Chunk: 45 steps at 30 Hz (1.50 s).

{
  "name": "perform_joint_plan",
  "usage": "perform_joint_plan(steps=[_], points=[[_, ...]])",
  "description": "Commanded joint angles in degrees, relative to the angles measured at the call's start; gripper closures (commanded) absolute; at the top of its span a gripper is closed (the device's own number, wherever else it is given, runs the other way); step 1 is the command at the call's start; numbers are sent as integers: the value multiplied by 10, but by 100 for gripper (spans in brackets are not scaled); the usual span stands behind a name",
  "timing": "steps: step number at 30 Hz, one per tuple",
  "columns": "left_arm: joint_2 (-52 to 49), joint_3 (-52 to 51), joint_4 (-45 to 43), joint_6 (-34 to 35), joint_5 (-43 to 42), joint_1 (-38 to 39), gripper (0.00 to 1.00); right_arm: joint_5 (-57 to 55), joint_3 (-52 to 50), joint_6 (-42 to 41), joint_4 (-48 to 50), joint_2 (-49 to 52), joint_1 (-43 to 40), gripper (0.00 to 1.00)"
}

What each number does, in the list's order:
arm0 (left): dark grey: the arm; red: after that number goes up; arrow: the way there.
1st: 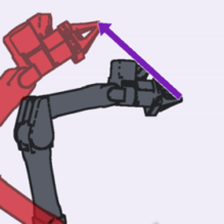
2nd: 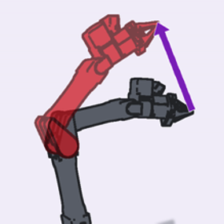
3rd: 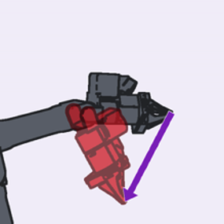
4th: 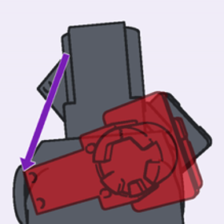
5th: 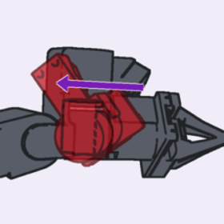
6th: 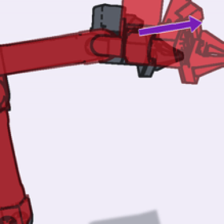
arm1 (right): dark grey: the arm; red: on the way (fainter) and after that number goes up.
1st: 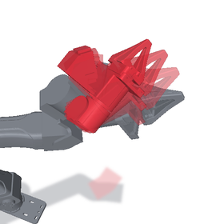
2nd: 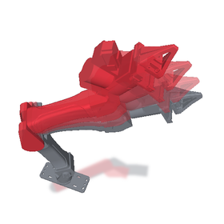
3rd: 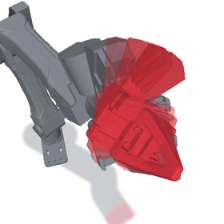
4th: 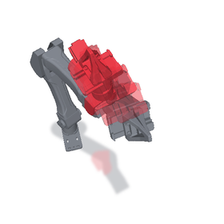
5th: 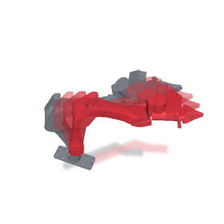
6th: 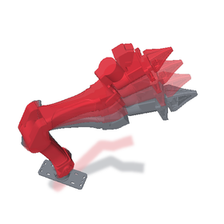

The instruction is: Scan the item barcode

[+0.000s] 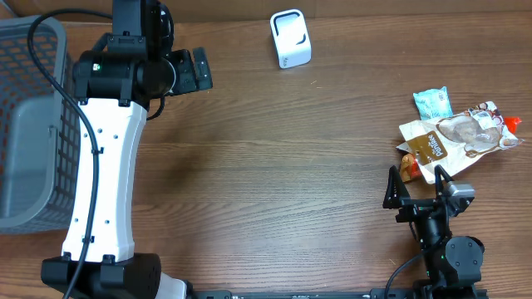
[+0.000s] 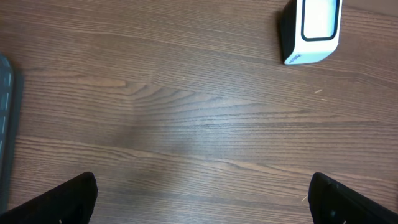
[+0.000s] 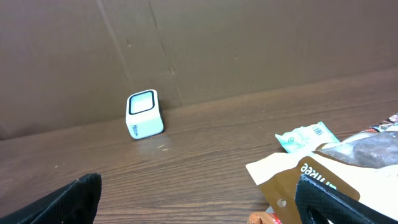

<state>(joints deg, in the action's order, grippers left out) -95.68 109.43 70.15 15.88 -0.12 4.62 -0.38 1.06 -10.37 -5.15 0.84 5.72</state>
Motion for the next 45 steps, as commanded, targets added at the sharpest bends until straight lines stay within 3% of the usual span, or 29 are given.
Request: perform_joint_plan(steps=[1, 14, 21, 25, 37, 45], points=[[31, 0, -1, -11, 7, 1, 0, 0, -6, -2, 3, -7, 3, 0], [189, -8, -1, -11, 7, -2, 0, 0, -6, -1, 3, -7, 3, 0], [303, -118, -24, -24, 40, -9, 0, 0, -6, -1, 3, -7, 3, 0], [378, -251, -115, -25, 37, -17, 0, 0, -6, -1, 3, -7, 3, 0], [621, -734, -559, -56, 24, -19, 0, 0, -6, -1, 3, -7, 3, 0], [746, -949, -747, -60, 2, -19, 0, 0, -6, -1, 3, -7, 3, 0]])
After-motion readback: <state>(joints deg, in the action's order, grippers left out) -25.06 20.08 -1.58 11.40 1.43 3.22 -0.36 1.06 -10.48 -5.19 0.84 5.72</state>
